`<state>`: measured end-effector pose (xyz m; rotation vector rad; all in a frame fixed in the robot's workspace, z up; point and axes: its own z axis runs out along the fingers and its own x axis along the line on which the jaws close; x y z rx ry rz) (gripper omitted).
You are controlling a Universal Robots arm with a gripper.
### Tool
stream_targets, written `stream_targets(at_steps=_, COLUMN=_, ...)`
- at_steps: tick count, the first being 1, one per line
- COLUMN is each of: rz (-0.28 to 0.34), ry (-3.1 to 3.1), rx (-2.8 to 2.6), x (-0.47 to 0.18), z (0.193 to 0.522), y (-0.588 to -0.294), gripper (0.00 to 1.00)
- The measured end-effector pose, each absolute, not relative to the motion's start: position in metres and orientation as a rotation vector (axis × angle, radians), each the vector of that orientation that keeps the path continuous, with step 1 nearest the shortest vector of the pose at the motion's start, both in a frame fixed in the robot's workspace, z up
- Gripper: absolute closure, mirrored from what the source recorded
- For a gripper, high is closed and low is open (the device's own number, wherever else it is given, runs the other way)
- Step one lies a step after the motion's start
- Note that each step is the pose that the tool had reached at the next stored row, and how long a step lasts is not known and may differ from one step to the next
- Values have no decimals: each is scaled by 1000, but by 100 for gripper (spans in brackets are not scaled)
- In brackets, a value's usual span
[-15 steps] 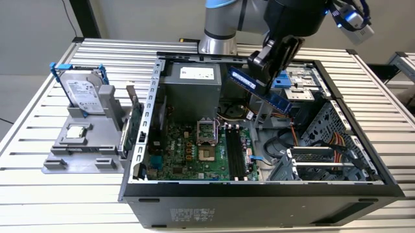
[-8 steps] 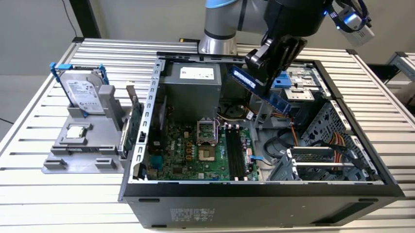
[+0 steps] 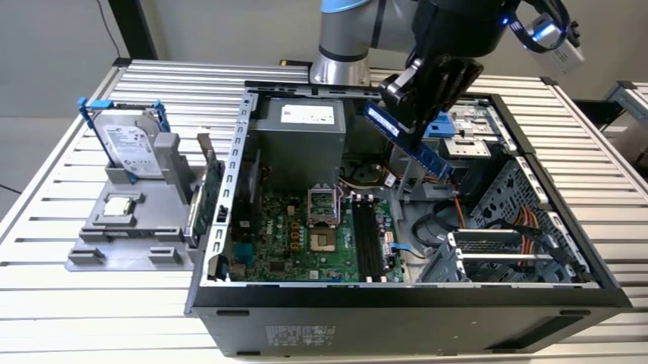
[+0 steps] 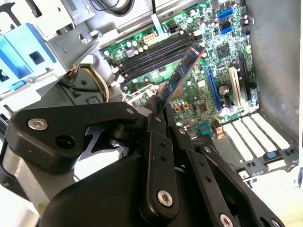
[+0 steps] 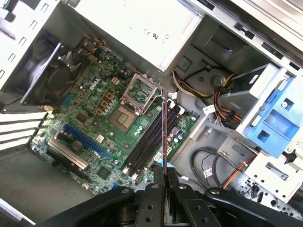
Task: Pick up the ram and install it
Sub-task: 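Insert the ram into the slot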
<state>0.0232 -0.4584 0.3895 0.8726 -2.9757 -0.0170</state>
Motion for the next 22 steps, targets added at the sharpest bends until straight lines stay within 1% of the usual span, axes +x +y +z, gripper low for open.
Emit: stream_targets(at_steps=22, rz=-23, ry=-3048, rx=575, x=23, z=390, y=-458, gripper=100)
